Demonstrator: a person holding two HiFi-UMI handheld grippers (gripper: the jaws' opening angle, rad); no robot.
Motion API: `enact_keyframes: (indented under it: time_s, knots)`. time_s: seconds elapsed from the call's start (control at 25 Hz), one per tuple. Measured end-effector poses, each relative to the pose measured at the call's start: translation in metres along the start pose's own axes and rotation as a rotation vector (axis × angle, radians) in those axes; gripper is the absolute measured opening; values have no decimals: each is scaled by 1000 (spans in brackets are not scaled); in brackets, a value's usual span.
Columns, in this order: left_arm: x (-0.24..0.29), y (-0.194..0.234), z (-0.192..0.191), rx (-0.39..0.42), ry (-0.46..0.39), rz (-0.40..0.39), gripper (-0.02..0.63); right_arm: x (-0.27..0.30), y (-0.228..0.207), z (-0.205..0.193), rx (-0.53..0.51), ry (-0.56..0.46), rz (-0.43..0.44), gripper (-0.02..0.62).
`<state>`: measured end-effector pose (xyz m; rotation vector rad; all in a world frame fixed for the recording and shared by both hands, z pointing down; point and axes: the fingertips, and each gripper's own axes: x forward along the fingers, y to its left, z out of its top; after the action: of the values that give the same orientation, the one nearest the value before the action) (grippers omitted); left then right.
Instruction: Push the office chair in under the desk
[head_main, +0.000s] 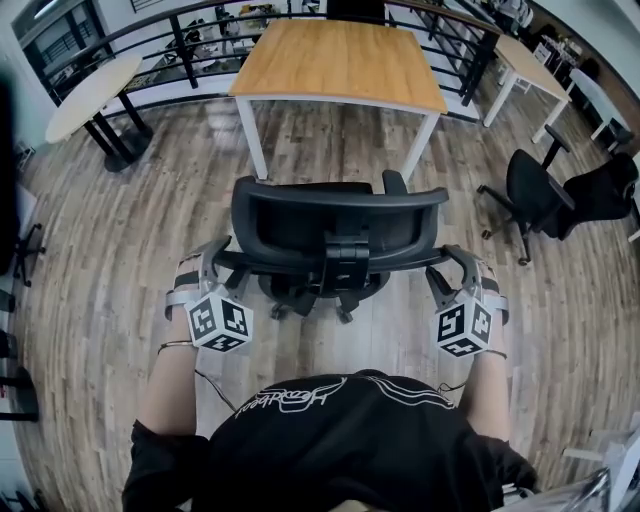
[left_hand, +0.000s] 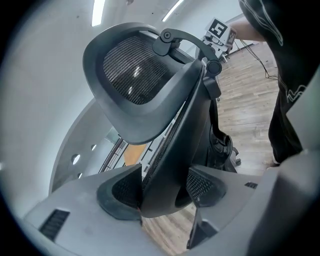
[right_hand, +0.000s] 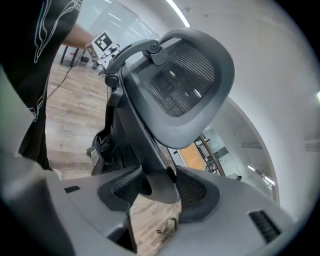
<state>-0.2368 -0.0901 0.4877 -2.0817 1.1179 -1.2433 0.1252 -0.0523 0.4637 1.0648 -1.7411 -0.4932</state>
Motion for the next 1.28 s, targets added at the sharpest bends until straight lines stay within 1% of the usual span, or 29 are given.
enact_keyframes:
  time_s: [0.4,0.56,0.68,0.88,1.0,1.2,1.28]
  knots:
    - [21,1,0,-6,4,52,256,22,-6,-6,-25,-3,16,239]
    - [43,18,17,-7,12,44,258,40,-35,-10,-33,-9,13,239]
    - [48,21,21,-11,21,36,258,45,-41,-10,-52,-15,8,239]
    - [88,32,42,-18,35,12,256,81,-72,-26,-85,-36,11,239]
    - [105,36,53,-17,41,6,256,91,-85,-35,-91,-37,17,238]
    - [131,46,66,-17,48,6,256,110,-106,-44,-89,-76,-22,236]
    - [152,56,78,-17,51,-1,256,125,-125,-50,-85,-87,-36,236]
